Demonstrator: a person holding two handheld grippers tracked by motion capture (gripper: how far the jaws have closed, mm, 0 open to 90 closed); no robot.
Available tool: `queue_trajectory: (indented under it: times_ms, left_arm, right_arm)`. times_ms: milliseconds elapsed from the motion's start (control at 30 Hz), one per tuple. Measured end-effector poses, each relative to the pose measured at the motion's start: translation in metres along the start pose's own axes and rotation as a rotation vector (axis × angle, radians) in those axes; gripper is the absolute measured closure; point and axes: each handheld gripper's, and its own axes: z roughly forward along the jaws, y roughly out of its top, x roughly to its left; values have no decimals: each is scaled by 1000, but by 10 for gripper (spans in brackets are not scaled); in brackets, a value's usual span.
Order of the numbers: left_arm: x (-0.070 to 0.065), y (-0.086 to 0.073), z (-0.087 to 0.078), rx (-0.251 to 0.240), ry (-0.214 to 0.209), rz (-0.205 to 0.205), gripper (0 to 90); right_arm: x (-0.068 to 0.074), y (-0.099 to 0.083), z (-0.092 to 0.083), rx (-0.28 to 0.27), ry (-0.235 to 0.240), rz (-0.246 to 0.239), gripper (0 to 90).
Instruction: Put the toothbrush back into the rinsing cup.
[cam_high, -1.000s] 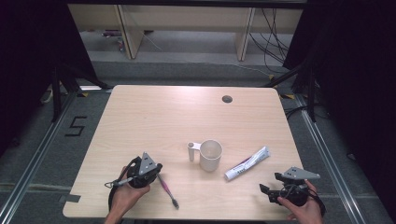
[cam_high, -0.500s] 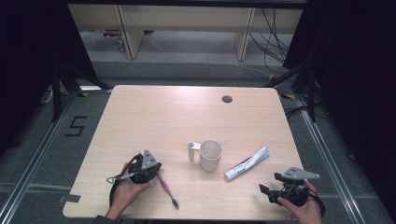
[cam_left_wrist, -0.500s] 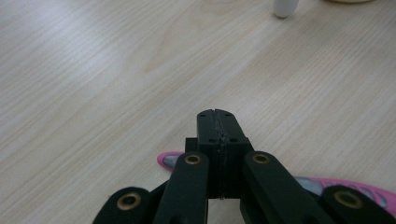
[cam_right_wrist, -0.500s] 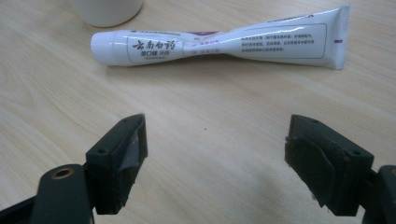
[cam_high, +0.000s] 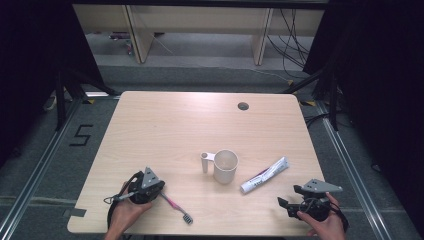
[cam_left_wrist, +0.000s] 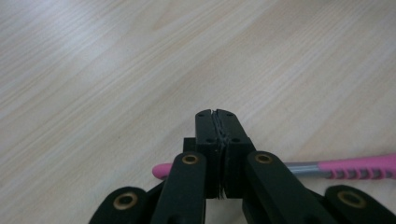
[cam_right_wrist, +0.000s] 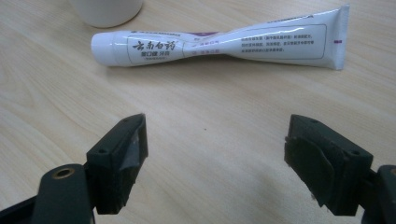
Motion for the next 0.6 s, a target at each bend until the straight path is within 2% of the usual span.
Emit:
queue_trajectory:
  times_ms: [100,267,333,400,433,533,600]
  left_arm:
    - [1,-7,-8,-3,5,14,876]
    - [-2,-19,-19,-16,0,-12,866]
    - [-3,-22,-24,-3,-2,-11,865]
    - [-5,-26,-28,-9,-8,-16,867]
    - [-5,-28,-29,-13,-8,-5,868]
    - [-10,-33,-34,-18,-19,-24,869]
    - [-12,-34,-36,-18,-20,-12,868]
  right_arm:
    - [0,0,0,-1,1,-1,220]
    - [0,0,0,-1,1,1,220]
    - [0,0,0,-3,1,-2,220]
    - [0,0,0,-3,2,-1,220]
    - [1,0,0,-2,3,-1,220]
    - [0,0,1,-3,2,-1,220]
    - [0,0,1,-3,1,-1,220]
